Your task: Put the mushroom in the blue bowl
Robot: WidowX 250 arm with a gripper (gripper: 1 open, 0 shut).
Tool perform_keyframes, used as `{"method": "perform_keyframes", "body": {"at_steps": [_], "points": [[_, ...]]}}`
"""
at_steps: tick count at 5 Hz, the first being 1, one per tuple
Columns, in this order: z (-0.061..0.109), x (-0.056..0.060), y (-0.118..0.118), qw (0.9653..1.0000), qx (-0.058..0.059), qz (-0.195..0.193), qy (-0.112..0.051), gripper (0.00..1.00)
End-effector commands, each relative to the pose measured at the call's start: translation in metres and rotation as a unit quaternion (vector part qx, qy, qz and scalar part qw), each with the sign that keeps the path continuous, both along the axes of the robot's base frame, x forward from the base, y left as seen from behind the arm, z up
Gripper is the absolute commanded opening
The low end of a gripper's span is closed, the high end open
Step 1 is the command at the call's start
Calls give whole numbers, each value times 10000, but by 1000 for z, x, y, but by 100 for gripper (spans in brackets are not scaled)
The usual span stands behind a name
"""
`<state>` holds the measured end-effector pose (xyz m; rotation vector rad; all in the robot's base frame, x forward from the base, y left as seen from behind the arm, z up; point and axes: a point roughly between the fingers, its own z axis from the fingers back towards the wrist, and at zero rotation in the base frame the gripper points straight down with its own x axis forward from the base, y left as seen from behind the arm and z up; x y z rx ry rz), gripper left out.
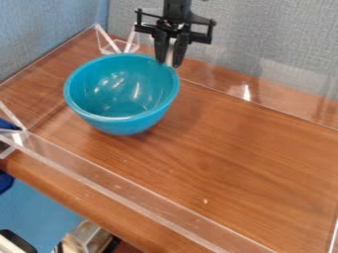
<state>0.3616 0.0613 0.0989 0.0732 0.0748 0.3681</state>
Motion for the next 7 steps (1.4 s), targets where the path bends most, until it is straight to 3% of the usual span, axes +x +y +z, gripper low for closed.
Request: {"method": "perform_keyframes", "body": {"at_steps": [1,2,5,6,7], "points": [[22,6,10,9993,79,-125,-352,0],[26,7,9,9985,58,-388,-376,0],[34,24,12,9980,51,-479,-411,0],[47,27,0,9980,53,-499,-394,0],[63,20,-16,9978,52,-551,-372,0]]}}
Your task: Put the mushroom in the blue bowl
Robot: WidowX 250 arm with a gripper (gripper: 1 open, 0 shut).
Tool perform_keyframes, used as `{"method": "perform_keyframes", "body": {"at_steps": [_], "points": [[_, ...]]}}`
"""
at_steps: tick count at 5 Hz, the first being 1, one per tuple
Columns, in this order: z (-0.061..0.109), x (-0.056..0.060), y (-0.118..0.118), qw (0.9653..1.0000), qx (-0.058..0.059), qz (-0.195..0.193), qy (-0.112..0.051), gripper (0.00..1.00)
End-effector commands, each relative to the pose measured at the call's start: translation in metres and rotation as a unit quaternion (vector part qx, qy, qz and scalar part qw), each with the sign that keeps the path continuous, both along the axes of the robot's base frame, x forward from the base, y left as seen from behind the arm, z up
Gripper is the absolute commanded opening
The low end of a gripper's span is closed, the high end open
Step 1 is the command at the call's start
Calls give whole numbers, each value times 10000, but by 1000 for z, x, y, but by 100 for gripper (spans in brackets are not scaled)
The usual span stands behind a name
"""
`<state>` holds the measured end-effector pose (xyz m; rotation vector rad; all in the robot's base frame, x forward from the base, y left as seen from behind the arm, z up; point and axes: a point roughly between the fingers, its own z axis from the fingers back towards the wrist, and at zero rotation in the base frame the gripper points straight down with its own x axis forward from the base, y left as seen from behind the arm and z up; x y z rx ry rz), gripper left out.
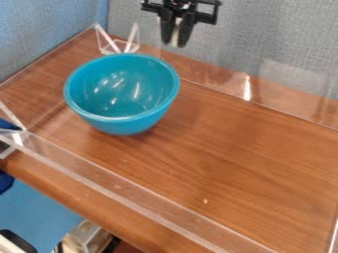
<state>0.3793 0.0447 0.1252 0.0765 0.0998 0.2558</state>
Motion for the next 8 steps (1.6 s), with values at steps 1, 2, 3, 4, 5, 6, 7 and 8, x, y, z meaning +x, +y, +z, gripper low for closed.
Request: {"method": "perform_keyframes", "body": {"at_steps": [1,2,3,4,5,6,7,8], "points": [[35,-9,4,9988,66,137,-455,0],[33,-18,9,9989,94,251,-390,0],[33,-25,0,9974,130,638,-325,0],[34,-27,-10,9944,172,1007,-284,0],[31,-32,-17,9899,231,1387,-197,0],[16,-32,-14,9912,276,1282,-160,0],[6,-29,-13,9930,285,1137,-159,0],[-9,-41,8,9871,349,1559,-123,0]]}}
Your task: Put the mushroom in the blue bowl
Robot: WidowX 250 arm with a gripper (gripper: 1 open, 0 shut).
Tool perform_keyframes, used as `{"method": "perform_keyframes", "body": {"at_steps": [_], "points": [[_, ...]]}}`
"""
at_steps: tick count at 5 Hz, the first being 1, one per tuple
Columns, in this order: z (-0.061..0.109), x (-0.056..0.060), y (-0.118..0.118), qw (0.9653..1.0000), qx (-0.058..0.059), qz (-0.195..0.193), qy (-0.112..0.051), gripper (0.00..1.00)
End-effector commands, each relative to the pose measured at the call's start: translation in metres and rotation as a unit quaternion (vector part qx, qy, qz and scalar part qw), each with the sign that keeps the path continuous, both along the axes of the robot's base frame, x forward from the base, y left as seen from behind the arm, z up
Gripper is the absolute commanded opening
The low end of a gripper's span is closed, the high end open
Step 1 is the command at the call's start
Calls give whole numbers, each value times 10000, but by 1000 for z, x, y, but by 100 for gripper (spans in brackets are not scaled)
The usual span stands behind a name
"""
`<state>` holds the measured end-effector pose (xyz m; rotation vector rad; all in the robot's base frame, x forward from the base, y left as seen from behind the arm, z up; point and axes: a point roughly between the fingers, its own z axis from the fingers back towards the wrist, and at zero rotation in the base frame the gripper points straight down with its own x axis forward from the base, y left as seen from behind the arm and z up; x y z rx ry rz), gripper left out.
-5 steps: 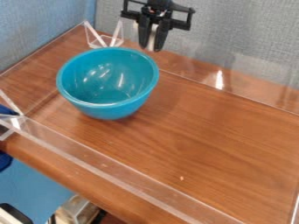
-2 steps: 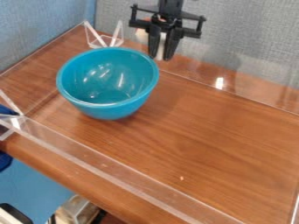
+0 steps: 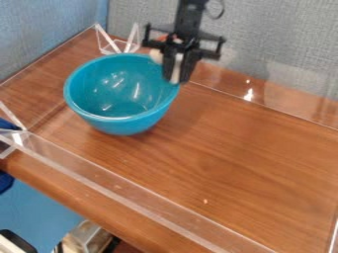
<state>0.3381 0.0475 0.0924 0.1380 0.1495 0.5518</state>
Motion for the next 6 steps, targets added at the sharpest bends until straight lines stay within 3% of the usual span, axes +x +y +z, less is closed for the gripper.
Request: {"method": "perform_keyframes", "body": {"at_steps": [1,2,3,5,6], "points": [[33,-15,19,9989,58,189,-427,0],[27,-26,45,9983,105,417,-391,0],[19,-19,63,9982,184,476,-329,0],[4,-10,68,9984,348,388,-237,0],[12,-15,81,9987,400,224,-214,0]]}}
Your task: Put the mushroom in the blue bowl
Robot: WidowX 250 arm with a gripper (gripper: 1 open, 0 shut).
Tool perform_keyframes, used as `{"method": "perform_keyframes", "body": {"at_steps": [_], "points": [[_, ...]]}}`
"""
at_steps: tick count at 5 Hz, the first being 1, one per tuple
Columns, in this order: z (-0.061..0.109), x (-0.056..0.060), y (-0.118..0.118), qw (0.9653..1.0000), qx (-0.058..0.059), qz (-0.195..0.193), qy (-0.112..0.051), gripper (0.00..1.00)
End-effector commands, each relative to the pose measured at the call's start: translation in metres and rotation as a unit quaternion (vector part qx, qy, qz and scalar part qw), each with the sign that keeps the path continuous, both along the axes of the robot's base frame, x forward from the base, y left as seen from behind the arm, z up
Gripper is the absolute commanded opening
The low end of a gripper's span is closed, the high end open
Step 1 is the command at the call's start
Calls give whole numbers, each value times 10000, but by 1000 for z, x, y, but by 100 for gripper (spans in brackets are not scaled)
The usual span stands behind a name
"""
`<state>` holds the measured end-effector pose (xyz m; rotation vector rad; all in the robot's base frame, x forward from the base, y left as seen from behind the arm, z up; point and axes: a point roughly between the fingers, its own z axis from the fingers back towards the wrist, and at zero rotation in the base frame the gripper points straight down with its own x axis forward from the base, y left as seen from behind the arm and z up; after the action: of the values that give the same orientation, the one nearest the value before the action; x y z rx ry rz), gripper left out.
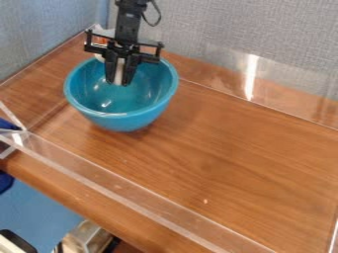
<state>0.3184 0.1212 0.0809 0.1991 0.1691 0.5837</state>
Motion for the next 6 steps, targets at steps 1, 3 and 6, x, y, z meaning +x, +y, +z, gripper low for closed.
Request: {"method": "perform_keyframes", "body": {"at_steps": [1,3,6], "points": [[30,3,20,9992,165,-130,-339,0],[12,1,3,9994,203,6,-269,0],[-7,-12,-43,9992,238,-143,-274,100]]}}
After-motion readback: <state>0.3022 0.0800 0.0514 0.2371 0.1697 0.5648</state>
